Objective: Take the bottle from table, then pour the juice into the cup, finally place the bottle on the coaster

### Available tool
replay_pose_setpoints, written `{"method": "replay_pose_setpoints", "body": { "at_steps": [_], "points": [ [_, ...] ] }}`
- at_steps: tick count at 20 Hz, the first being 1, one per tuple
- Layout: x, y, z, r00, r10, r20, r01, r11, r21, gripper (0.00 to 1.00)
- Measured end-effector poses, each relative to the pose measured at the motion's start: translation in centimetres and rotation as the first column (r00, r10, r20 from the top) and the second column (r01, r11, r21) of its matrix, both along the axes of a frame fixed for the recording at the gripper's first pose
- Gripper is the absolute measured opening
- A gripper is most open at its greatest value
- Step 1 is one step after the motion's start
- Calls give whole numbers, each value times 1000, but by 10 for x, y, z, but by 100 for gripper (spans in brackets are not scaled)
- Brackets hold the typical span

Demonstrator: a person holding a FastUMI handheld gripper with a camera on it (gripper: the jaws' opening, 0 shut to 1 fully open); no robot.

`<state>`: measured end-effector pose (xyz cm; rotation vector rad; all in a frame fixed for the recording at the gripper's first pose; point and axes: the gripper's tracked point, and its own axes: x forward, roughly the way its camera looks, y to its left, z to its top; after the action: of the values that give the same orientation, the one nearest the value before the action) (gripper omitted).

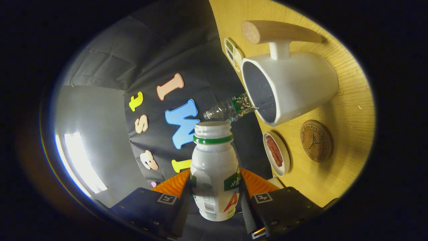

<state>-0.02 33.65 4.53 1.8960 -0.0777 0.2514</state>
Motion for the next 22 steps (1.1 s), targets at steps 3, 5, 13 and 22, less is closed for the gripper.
{"method": "replay_pose_setpoints", "body": {
  "at_steps": [3,5,13,22],
  "points": [
    [0,-1,4,1000,-5,12,5,1000,24,68],
    [1,-1,6,1000,-6,14,6,1000,28,68],
    [-1,-5,15,1000,-13,26,12,998,64,67],
    [-2,-14,18,999,-20,25,17,995,98,68]
  ]
}}
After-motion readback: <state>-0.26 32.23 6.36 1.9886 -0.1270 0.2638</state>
